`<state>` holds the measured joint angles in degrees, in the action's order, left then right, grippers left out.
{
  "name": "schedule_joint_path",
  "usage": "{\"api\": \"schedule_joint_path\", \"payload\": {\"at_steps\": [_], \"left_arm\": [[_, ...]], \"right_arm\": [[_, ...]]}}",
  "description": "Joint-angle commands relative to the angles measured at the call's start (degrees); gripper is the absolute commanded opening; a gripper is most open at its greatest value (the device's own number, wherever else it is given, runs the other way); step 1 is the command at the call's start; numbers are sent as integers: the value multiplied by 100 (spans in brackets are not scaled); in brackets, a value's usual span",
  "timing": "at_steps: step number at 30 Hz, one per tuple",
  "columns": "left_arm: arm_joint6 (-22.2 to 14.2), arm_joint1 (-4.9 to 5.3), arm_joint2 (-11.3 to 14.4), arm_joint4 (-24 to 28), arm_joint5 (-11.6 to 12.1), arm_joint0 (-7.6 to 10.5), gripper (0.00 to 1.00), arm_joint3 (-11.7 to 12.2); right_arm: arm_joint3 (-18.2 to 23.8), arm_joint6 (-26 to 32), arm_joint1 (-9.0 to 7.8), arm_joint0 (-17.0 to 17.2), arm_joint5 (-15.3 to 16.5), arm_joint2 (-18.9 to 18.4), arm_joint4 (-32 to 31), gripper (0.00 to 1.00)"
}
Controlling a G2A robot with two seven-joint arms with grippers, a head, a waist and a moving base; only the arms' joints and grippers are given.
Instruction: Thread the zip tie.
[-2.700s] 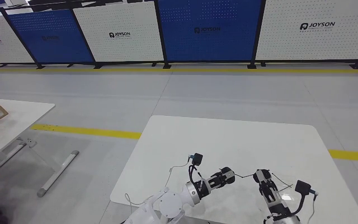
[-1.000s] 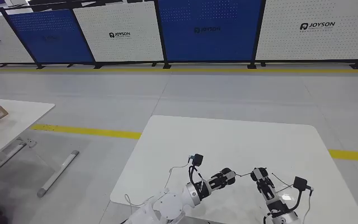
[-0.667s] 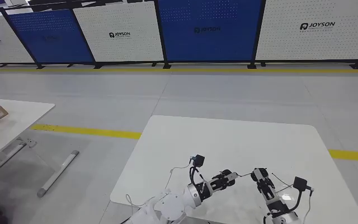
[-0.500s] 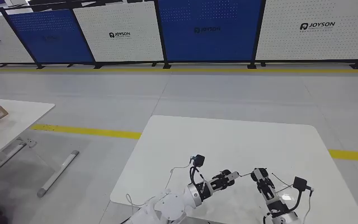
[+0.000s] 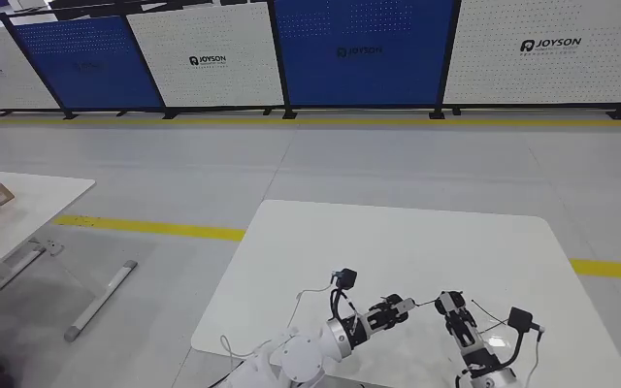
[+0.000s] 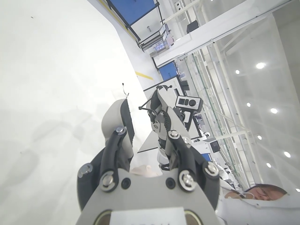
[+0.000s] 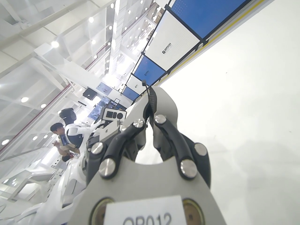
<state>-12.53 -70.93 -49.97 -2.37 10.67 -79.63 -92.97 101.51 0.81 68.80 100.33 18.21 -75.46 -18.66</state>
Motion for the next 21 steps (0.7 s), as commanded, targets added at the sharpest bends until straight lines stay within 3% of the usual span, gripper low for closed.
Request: {"api": "schedule_joint_path", "payload": {"at_steps": [1, 8, 10, 12, 21], "left_arm": [[-4, -2, 7, -2, -11, 9, 27, 4], [-4, -3, -1, 16, -10, 28, 20, 8], [-9, -1, -8, 23, -10, 26, 6, 7], [-17, 2, -11, 16, -10, 23, 0, 6], [-34, 5, 1, -5, -10, 18, 0, -12]], "right_arm": [[10, 0, 2, 7, 9, -2, -11, 0], [39, 0, 11, 36, 40, -5, -62, 0], [51, -2, 13, 40, 42, -11, -71, 0], [63, -2, 15, 46, 40, -19, -75, 0], [82, 29, 27, 43, 28, -33, -73, 0]]}}
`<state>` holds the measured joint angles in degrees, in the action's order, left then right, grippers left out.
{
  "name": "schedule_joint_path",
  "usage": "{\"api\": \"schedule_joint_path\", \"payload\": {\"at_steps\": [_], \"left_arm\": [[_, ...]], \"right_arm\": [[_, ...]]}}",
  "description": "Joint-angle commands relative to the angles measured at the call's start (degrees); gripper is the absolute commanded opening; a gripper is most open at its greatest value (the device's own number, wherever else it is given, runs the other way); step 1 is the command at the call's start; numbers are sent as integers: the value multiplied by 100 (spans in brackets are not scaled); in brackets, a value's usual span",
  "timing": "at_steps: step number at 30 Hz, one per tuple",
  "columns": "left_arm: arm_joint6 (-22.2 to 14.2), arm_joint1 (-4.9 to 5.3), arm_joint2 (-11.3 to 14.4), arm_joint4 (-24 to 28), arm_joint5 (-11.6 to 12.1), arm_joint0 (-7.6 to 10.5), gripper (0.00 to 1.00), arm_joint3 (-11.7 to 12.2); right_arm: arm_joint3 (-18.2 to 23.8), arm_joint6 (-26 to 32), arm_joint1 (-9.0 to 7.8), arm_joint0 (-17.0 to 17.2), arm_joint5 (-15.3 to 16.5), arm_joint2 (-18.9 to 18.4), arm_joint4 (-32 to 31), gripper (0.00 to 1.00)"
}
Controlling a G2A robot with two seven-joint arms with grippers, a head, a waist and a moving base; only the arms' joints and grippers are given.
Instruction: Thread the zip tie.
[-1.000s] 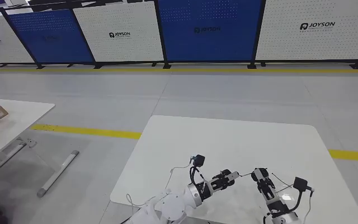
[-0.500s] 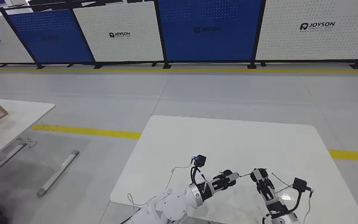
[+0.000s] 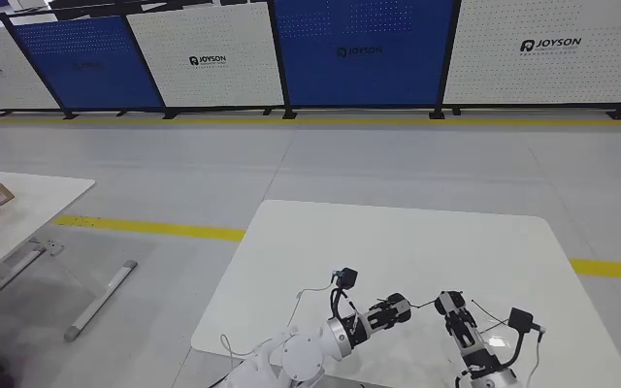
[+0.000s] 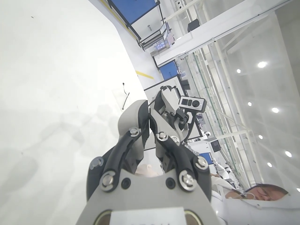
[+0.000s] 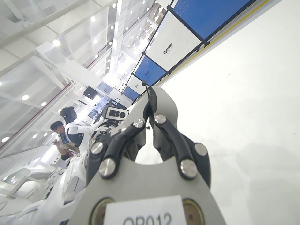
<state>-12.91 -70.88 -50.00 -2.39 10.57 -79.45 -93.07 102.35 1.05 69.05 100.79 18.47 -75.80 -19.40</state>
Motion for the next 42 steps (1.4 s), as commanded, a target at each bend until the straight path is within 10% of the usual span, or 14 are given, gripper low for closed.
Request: {"api": "schedule_joint_path", "payload": {"at_steps": [1, 42], "left_arm": [[6, -1, 7, -7, 1, 2, 0, -5], [-107, 18, -26, 248, 316, -19, 0, -55]], "right_arm": [[-3, 10, 2, -4, 2, 0, -1, 0], [137, 627, -104, -75, 101, -31, 763, 0]]}}
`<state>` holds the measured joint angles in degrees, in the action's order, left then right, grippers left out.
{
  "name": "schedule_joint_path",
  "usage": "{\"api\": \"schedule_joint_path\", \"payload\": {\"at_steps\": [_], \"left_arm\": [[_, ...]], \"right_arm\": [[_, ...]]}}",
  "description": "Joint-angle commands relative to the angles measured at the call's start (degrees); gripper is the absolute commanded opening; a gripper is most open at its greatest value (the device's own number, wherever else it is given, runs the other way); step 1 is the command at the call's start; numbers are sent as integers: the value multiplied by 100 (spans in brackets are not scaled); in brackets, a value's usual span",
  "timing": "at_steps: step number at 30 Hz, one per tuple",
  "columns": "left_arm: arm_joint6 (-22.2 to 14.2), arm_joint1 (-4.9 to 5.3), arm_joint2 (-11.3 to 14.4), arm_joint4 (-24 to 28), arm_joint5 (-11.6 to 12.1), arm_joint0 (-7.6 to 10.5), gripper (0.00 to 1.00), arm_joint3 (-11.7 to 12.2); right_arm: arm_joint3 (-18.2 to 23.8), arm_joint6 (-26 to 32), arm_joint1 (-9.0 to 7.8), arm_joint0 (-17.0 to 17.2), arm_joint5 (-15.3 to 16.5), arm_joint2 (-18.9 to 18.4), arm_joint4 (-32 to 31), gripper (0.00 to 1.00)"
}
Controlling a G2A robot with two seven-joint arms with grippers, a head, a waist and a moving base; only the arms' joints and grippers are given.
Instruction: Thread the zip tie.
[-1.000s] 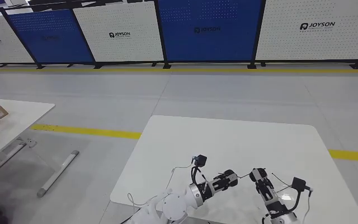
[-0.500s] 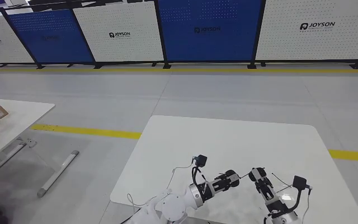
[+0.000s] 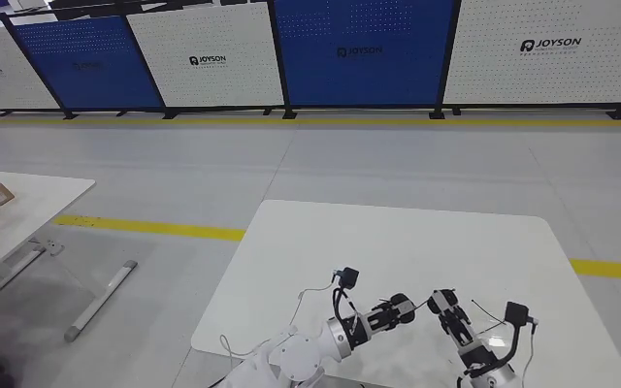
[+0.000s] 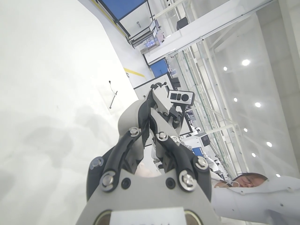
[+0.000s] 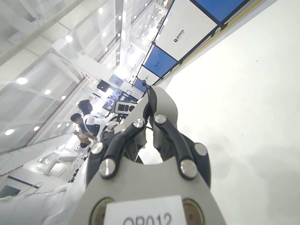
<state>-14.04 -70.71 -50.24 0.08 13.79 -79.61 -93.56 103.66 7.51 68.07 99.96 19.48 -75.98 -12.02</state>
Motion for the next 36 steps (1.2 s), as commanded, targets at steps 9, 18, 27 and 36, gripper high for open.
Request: {"api": "schedule_joint_path", "payload": {"at_steps": [9, 18, 27, 36], "left_arm": [[12, 10, -23, 26, 41, -33, 0, -45], [50, 15, -35, 18, 34, -50, 0, -56], [39, 15, -17, 1, 26, -33, 0, -88], [102, 18, -18, -49, -45, -56, 0, -113]], "right_arm": [[-186, 9, -41, -51, 0, 31, -33, 0], [-124, 76, -64, -76, 0, 37, 136, 0], [-114, 128, -96, -90, 0, 65, 148, 0], [-73, 119, -127, -68, 0, 14, 275, 0]]}}
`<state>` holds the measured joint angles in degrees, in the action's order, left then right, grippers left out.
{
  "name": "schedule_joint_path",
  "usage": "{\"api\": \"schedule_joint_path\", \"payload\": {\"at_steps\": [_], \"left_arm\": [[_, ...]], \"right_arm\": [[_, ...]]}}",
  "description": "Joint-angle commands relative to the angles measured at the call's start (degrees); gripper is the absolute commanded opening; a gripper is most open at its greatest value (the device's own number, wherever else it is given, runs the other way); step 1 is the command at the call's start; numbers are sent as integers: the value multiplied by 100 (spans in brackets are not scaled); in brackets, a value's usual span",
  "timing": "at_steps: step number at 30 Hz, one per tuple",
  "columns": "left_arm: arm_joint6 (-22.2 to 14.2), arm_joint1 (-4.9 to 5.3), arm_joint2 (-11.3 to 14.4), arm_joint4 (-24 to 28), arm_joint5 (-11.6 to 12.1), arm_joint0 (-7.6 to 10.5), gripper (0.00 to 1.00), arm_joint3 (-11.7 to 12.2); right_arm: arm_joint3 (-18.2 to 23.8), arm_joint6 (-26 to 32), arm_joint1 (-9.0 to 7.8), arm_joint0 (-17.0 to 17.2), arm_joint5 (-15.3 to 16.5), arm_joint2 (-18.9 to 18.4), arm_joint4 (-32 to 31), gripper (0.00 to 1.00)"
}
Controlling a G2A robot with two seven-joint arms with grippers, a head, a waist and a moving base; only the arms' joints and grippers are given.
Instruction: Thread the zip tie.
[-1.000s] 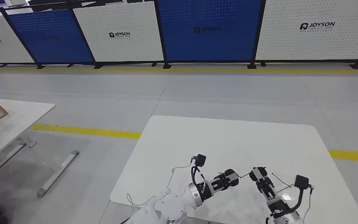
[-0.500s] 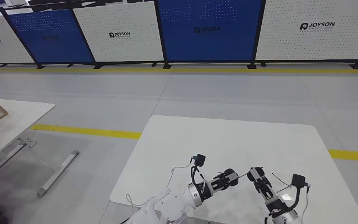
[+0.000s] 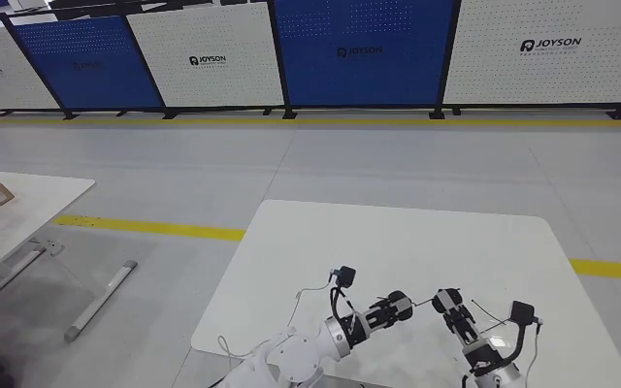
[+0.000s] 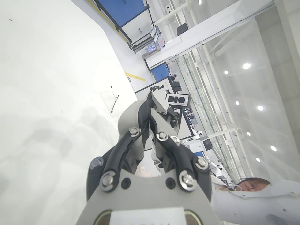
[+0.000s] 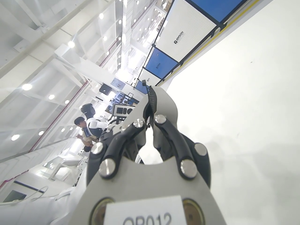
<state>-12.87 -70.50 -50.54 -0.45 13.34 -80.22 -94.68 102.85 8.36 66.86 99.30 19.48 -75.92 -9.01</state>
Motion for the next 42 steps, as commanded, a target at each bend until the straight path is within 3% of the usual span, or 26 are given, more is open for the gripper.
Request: {"api": "schedule_joint_path", "payload": {"at_steps": [1, 11, 15, 21, 25, 36, 39, 42], "left_arm": [[-22, -4, 22, 9, 1, 10, 0, -2], [-22, -3, 19, -11, -43, 28, 0, 24], [220, 4, 32, -438, -240, 7, 0, -31], [309, -10, 135, -648, -402, -17, 16, -129], [304, -13, 156, -675, -423, -13, 20, -128], [331, -26, 177, -676, -482, 8, 20, -80], [353, -34, 179, -649, -499, 27, 17, -58], [366, -38, 183, -660, -526, 34, 8, -55]], "right_arm": [[9, 39, -9, -1, 0, 18, -41, 0], [0, -185, -36, 26, 0, 14, -90, 0], [24, -427, -46, 83, 0, 11, -293, 0], [21, -555, -58, 95, 0, 89, -482, 0], [4, -581, -67, 78, 0, 120, -505, 0], [-5, -654, -94, 67, 0, 169, -583, 0], [-8, -671, -101, 64, 0, 190, -609, 0], [-9, -691, -108, 56, 0, 207, -612, 0]]}}
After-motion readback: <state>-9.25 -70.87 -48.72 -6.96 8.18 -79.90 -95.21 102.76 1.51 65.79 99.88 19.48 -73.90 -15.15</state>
